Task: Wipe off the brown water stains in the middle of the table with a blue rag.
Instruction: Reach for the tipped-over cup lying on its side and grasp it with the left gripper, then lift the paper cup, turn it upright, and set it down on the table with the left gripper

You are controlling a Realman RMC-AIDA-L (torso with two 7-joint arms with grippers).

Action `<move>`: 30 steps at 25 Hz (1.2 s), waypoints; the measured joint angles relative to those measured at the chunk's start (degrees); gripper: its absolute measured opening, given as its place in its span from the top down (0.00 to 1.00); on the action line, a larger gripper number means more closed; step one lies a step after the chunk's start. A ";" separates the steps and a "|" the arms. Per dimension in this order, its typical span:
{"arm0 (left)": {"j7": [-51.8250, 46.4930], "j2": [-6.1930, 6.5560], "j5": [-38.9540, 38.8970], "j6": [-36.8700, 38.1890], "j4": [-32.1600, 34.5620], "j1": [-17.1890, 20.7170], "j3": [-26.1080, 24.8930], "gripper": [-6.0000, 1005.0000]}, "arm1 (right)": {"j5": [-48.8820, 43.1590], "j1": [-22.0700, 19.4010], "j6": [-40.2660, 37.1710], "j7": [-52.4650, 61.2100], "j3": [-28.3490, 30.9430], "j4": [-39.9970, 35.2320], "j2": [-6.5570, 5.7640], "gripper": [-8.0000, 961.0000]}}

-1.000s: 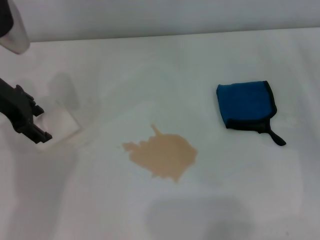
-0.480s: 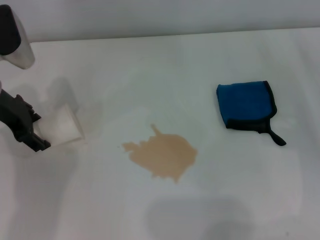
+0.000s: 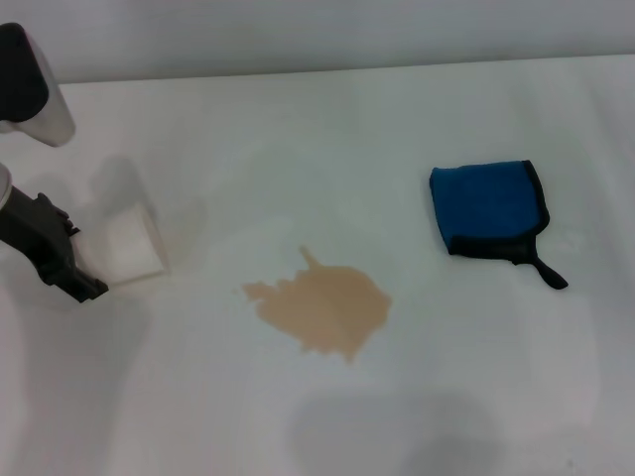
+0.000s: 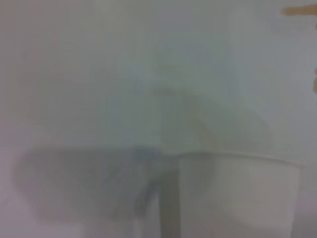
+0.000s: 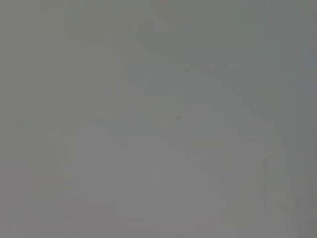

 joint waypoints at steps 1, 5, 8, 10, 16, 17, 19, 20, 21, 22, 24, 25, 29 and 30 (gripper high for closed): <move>0.00 -0.01 -0.05 -0.13 0.17 0.06 0.00 0.19 | 0.00 -0.04 0.01 0.00 0.00 0.00 0.00 0.10; 0.00 -0.03 -0.52 -0.23 0.62 0.22 0.00 0.19 | 0.00 -0.30 0.04 0.00 0.00 0.02 -0.01 0.10; 0.01 -0.03 -1.83 -0.29 0.60 0.42 0.00 0.20 | 0.00 -0.40 0.06 0.00 0.00 0.02 -0.01 0.10; 0.02 0.01 -3.03 -0.30 0.44 0.58 0.01 0.23 | 0.00 -0.41 0.07 0.00 0.00 0.02 -0.01 0.10; -0.03 0.23 -4.93 -0.27 -0.06 0.94 0.01 0.27 | 0.00 -0.48 0.08 0.00 0.00 0.02 -0.01 0.10; -0.04 0.23 -6.07 -0.14 -0.53 1.08 0.00 0.27 | 0.00 -0.49 0.08 0.00 0.00 0.02 -0.01 0.10; -0.03 0.12 -7.97 0.09 -1.64 1.37 0.00 0.27 | 0.00 -0.49 0.08 0.00 0.00 0.02 -0.01 0.10; 0.15 -0.20 -10.23 0.23 -3.23 1.85 0.01 0.27 | 0.00 -0.48 0.08 0.00 0.00 0.02 -0.01 0.10; 0.15 -0.20 -10.23 0.23 -3.23 1.85 0.01 0.27 | 0.00 -0.48 0.08 0.00 0.00 0.02 -0.01 0.10; 0.33 -0.41 -11.49 0.23 -4.22 2.17 0.00 0.27 | 0.00 -0.43 0.12 0.00 0.00 0.02 -0.02 0.10; 0.53 -0.75 -12.97 0.24 -5.27 2.61 0.00 0.28 | 0.00 -0.29 0.20 0.00 0.00 0.02 -0.04 0.10; 0.67 -1.20 -14.49 0.25 -6.41 3.18 0.00 0.28 | 0.00 -0.20 0.29 0.00 0.00 0.02 -0.07 0.10; 1.59 -1.92 -18.47 0.25 -8.53 4.34 0.00 0.28 | 0.00 0.35 1.25 0.00 -0.06 -0.31 -0.08 0.09; 2.09 -2.06 -20.08 0.18 -8.99 4.75 0.01 0.28 | 0.00 0.48 1.44 0.00 -0.09 -0.35 -0.09 0.10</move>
